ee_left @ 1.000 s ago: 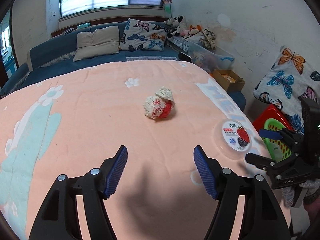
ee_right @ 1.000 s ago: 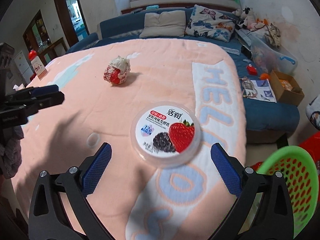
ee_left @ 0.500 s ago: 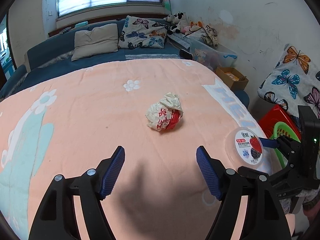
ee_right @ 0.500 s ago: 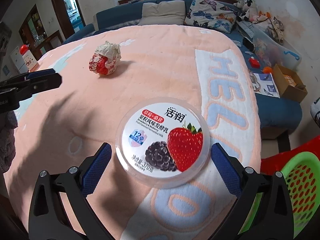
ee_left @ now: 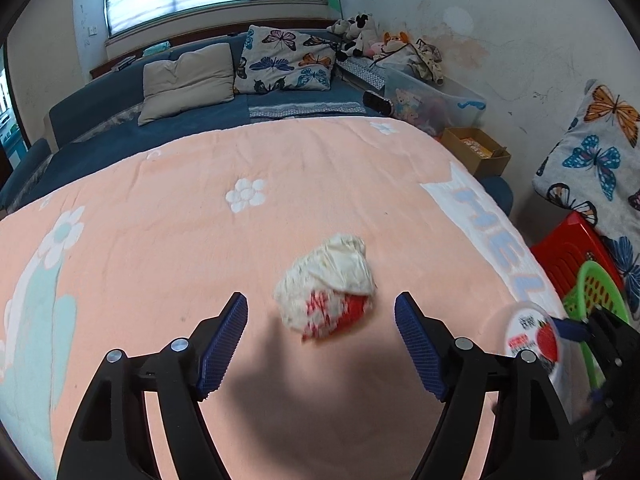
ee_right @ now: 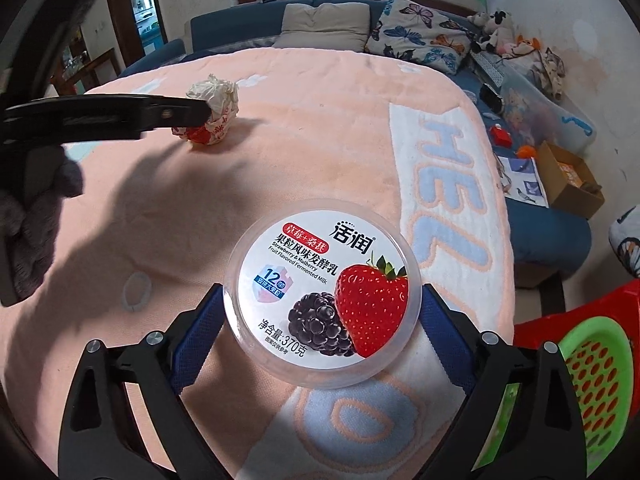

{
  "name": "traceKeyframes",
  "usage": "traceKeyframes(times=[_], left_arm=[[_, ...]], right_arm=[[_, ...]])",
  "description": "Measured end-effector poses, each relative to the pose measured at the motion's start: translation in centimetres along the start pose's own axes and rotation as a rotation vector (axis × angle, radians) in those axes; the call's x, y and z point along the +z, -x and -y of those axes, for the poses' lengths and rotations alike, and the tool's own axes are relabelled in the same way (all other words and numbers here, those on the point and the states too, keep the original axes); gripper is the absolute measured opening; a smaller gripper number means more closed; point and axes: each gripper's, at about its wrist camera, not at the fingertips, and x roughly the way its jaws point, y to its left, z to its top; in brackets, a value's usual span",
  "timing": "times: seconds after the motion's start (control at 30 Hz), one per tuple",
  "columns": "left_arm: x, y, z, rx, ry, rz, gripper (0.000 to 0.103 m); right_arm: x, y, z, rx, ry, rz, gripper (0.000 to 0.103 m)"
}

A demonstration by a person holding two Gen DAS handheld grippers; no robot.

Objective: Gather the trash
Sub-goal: 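Grasp the yogurt tub with the right tool while the left tool grasps the white-red wrapper, then carry the yogurt tub with the right tool over the green basket and release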

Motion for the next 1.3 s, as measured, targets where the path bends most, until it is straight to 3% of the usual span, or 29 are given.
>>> traceKeyframes(times=[0.27,0.43,0.67,1.3], left_arm=[[0.7,-2.1,-0.5,0.002,0.019,-0.021,0.073],[0.7,-2.6,0.2,-0.02,0.003,-0.023,0.06],[0.3,-2.2,0.9,-0.029,-0.022,0.01,0.053],[-3.7,6.0,3.0,-0.094,-0.037,0.084,0.05]], right_arm=[[-0.3,0.8,0.5,0.01,-0.02,0.009,0.093],[-0.5,1.4,0.5,0.013,-0.021,0.015,0.093],[-0.8,2.2,0.4,0.011,-0.02,0.025,0.093],[-3.0,8.0,-0.5,0.015,-0.039,0.095,0.093]])
